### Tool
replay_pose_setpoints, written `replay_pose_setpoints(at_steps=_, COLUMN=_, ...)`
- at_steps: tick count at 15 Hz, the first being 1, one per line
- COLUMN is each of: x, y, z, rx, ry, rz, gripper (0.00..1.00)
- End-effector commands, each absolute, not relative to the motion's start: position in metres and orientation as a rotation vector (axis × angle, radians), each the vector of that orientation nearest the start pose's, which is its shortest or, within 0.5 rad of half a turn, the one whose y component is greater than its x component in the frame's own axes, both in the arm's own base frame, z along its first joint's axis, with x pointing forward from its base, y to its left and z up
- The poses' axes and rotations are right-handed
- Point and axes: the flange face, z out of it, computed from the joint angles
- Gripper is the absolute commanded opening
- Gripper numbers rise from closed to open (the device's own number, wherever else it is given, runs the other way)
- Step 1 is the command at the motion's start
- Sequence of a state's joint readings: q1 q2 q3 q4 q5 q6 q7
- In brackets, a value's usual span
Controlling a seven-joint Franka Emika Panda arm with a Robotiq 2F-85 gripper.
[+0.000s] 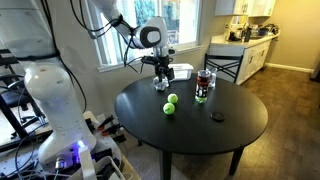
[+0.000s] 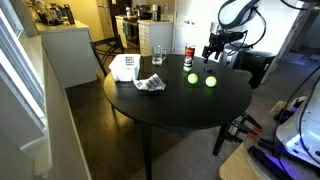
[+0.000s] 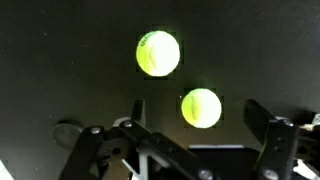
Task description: Lift the tennis ball to the right from the table and put it in the tennis container
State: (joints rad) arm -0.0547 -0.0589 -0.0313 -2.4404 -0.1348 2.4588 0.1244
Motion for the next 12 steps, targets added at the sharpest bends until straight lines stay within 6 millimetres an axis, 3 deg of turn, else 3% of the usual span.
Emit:
replay_pose_setpoints(at_steps=1, x=0.486, y=-0.054, z=0.298, rx=-3.205, ry=0.201, rz=0.005, gripper=1.00)
replay_pose_setpoints(at_steps=12, x=0.489, y=-0.071, z=0.231, rx=-3.240, ry=0.199, rz=0.189, gripper=1.00)
